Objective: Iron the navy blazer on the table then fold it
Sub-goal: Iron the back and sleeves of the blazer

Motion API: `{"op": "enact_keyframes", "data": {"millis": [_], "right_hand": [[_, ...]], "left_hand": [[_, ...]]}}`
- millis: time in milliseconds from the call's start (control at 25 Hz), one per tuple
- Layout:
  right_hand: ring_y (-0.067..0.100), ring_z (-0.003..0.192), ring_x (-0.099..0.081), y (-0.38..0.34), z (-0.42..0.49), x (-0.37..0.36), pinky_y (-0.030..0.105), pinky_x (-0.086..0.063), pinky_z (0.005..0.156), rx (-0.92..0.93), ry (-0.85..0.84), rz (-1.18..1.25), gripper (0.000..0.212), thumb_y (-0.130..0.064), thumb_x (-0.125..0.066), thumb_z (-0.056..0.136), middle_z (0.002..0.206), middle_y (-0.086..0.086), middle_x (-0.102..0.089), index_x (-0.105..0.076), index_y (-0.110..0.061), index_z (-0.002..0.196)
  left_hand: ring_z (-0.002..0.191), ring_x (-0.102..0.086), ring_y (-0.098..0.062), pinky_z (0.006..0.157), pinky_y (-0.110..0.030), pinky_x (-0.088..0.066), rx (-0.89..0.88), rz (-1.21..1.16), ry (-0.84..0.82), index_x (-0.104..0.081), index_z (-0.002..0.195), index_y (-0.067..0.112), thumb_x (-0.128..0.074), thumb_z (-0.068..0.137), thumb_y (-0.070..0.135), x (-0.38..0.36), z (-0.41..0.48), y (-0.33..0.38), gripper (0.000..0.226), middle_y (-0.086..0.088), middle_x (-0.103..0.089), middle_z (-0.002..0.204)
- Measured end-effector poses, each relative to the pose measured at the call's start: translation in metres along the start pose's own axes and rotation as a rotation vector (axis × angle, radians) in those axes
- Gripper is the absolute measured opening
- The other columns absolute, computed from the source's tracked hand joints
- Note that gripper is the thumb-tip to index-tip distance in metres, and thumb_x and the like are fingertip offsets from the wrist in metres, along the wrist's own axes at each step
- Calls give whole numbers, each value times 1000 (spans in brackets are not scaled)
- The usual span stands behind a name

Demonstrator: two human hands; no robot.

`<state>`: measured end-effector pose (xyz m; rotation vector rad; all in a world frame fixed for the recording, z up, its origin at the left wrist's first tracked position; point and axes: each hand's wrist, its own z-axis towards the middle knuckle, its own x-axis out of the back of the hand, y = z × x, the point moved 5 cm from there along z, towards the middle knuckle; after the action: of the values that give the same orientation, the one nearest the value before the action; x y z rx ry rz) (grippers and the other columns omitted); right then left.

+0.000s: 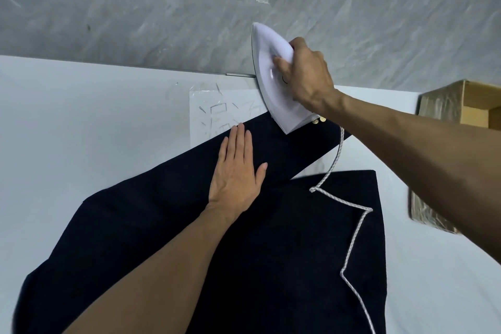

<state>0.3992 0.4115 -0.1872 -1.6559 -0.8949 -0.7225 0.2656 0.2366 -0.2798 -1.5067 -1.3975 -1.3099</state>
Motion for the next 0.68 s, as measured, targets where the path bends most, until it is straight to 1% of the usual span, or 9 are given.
{"op": "enact_keyframes", "data": {"millis": [40, 120, 160, 360, 400, 480, 560, 640, 680], "right_hand": [[39, 93, -52, -1, 0, -1, 43, -48, 69, 12, 2, -9, 37, -38, -45, 96, 98, 17, -59, -47, -7, 117], [39, 94, -52, 1, 0, -1, 38, -40, 69, 23, 27, -52, 36, -37, -45, 96, 100, 18, -60, -47, -7, 117], [39, 94, -52, 3, 1, 0, 38, -39, 69, 24, 40, -67, 36, -37, -45, 96, 101, 19, -61, -47, -7, 117], [40, 97, -53, 9, 9, 6, 37, -36, 70, -10, 34, -91, 35, -35, -45, 96, 105, 21, -60, -48, -7, 116], [40, 97, -53, 8, 10, 7, 36, -36, 70, -21, 23, -96, 35, -35, -45, 96, 107, 21, -59, -48, -7, 117], [40, 94, -54, 4, 11, 10, 39, -43, 71, -39, -7, -63, 35, -35, -46, 96, 107, 19, -58, -48, -7, 117], [38, 85, -56, 1, 9, 15, 41, -48, 68, -32, -39, -33, 34, -36, -46, 95, 103, 16, -58, -49, -7, 113], [37, 78, -56, 2, 2, 18, 40, -48, 66, -14, -74, -74, 34, -37, -46, 95, 98, 15, -57, -49, -7, 112], [36, 79, -54, 5, -3, 18, 41, -46, 66, -8, -86, -105, 34, -37, -46, 96, 96, 14, -56, -48, -7, 112]], "left_hand": [[153, 4, -30, 125, -43, -6, 2, 2, -2, 1, 155, -3, -15, 103, 48, 0, 0, 0, 74, -21, 5, 164], [153, 4, -30, 125, -44, -6, 5, 1, -4, 0, 155, -3, -14, 103, 49, -1, 1, -1, 75, -21, 5, 164], [153, 4, -30, 125, -44, -6, 6, 2, -3, 0, 155, -3, -14, 103, 49, -1, 1, 0, 75, -21, 5, 164], [153, 4, -29, 125, -44, -8, 9, 2, -4, 0, 155, -3, -14, 103, 49, -1, 1, 0, 75, -21, 5, 164], [153, 4, -30, 125, -44, -7, 10, 8, -8, 1, 155, -3, -14, 103, 49, -1, 1, 0, 75, -21, 5, 164], [153, 5, -30, 125, -44, -7, 11, 17, -14, 3, 155, -2, -12, 103, 49, -1, 1, 0, 75, -21, 7, 164], [153, 6, -29, 125, -44, -6, 12, 13, -19, 4, 155, -2, -12, 103, 49, -1, 1, 0, 75, -21, 8, 163], [153, 7, -30, 125, -43, -5, 9, 18, -25, 4, 154, -3, -12, 103, 49, 0, 1, 1, 75, -21, 10, 163], [153, 7, -30, 125, -43, -5, 8, 22, -24, 4, 155, -3, -12, 103, 49, 0, 1, 1, 75, -21, 10, 163]]}}
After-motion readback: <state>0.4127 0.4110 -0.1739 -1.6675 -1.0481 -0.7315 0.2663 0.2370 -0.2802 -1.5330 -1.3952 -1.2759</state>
